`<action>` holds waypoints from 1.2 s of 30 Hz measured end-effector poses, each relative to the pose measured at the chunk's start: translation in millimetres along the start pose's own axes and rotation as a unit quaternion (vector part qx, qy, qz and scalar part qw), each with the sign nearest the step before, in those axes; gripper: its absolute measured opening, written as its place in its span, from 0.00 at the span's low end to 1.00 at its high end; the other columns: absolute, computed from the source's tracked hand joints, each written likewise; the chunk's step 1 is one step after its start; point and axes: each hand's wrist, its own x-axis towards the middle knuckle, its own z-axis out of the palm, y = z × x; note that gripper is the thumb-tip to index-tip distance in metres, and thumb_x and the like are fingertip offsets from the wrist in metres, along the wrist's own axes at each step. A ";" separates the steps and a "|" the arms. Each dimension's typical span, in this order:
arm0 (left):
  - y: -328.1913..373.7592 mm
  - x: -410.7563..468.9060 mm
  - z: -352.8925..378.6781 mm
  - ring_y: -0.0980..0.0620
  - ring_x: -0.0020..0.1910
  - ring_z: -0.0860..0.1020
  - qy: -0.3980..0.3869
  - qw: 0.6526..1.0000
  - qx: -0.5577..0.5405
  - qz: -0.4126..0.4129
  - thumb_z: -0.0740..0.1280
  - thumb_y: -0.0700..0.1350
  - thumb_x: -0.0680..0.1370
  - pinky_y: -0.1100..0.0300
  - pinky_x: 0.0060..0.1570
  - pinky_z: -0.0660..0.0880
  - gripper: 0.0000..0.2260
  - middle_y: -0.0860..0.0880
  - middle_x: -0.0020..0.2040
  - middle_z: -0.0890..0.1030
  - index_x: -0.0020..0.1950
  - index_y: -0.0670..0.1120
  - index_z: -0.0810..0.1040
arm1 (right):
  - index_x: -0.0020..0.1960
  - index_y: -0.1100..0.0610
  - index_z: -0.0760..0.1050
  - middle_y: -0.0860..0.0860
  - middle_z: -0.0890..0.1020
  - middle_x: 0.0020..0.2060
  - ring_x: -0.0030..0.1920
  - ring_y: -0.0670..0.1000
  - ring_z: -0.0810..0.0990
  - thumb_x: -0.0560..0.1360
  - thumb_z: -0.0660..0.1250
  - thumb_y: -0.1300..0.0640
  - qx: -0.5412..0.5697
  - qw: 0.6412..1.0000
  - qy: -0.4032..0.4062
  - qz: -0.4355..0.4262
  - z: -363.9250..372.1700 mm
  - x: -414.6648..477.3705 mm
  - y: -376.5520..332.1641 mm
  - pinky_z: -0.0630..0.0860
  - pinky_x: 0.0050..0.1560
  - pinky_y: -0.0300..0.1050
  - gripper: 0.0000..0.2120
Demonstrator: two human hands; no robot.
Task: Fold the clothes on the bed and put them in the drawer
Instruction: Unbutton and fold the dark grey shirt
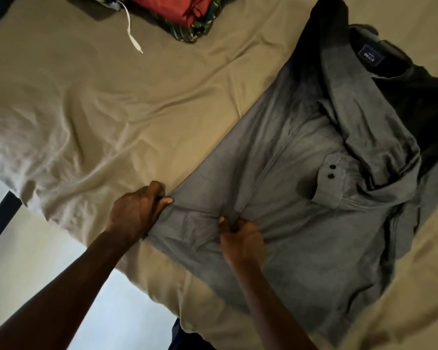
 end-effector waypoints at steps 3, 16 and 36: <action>13.1 3.8 -16.0 0.38 0.48 0.80 0.059 0.998 0.019 0.005 0.57 0.57 0.81 0.47 0.46 0.74 0.18 0.44 0.54 0.81 0.60 0.47 0.79 | 0.57 0.49 0.78 0.53 0.83 0.54 0.56 0.58 0.81 0.76 0.66 0.36 -0.065 0.984 0.109 -0.126 -15.5 -2.9 10.7 0.77 0.54 0.51 0.19; 121.3 83.5 -31.2 0.41 0.52 0.79 0.075 0.983 -0.049 0.158 0.57 0.56 0.82 0.47 0.50 0.70 0.17 0.49 0.54 0.81 0.51 0.49 0.82 | 0.69 0.55 0.73 0.60 0.77 0.60 0.61 0.64 0.73 0.80 0.59 0.41 -0.101 0.870 0.435 -0.206 -172.5 116.3 2.9 0.65 0.62 0.60 0.25; 290.9 296.0 -92.4 0.41 0.67 0.74 0.135 0.954 -0.268 0.004 0.63 0.59 0.82 0.48 0.62 0.71 0.21 0.43 0.67 0.75 0.71 0.49 0.72 | 0.67 0.52 0.77 0.58 0.81 0.61 0.63 0.62 0.78 0.76 0.62 0.30 0.027 0.987 0.152 -0.049 -325.6 185.9 -3.2 0.73 0.65 0.57 0.31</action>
